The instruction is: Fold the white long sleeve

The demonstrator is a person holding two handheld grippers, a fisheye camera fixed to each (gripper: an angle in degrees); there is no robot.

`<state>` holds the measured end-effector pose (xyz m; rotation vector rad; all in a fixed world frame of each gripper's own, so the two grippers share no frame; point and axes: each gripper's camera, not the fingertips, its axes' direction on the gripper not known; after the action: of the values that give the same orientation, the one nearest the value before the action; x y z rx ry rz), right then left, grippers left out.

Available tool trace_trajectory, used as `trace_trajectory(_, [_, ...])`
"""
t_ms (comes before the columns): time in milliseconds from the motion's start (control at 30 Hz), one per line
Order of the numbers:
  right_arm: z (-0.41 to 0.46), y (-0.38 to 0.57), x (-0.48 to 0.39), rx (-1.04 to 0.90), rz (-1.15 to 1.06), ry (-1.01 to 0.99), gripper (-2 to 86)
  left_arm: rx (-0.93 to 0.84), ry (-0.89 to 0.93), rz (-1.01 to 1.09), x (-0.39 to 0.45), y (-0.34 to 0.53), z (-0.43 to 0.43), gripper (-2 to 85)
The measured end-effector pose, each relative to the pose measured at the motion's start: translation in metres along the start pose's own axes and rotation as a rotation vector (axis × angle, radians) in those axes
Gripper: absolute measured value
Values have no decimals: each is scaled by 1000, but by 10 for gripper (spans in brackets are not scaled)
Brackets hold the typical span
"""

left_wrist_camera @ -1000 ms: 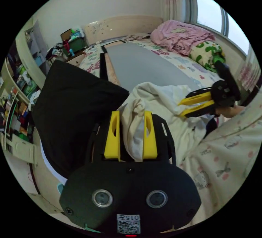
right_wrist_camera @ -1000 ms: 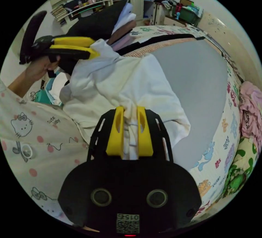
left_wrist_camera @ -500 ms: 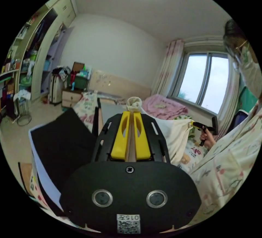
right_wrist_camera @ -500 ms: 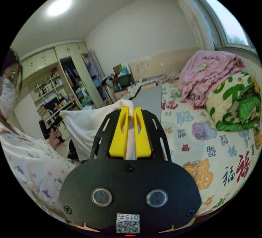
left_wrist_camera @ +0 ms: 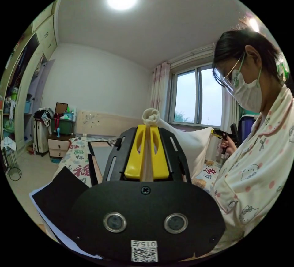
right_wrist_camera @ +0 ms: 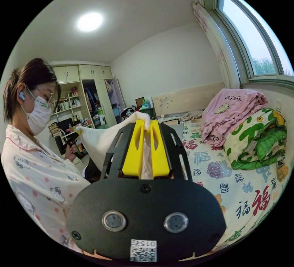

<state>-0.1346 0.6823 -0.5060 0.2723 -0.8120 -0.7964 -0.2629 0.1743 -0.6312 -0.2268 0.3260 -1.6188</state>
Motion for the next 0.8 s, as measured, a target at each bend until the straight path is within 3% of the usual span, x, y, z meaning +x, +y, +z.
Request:
trace_trajectory(167, [71,-9,48,-144,94,41,38,-165,-26,-120,-17,17,46,5])
trace_trajectory(333, [213,27,138,-343,248,198,42,-550,-226,-199,-38,95,186,26])
trace_trajectory(433, [272,42,170,-449,284,284,52,-596,-399,-201,-29,111,230,47])
trace_trajectory(567, [282,63,188,-509,176,284,67,-562,-351,-135,15,76,217,68])
trace_trajectory(700, [274,137,260,-726,316,341,85,-808,-187,-159,52,86,201,67])
trace_trajectory(800, [256,199,309,-825,468,391,100,-1034,-191,-228,82,130,195,72])
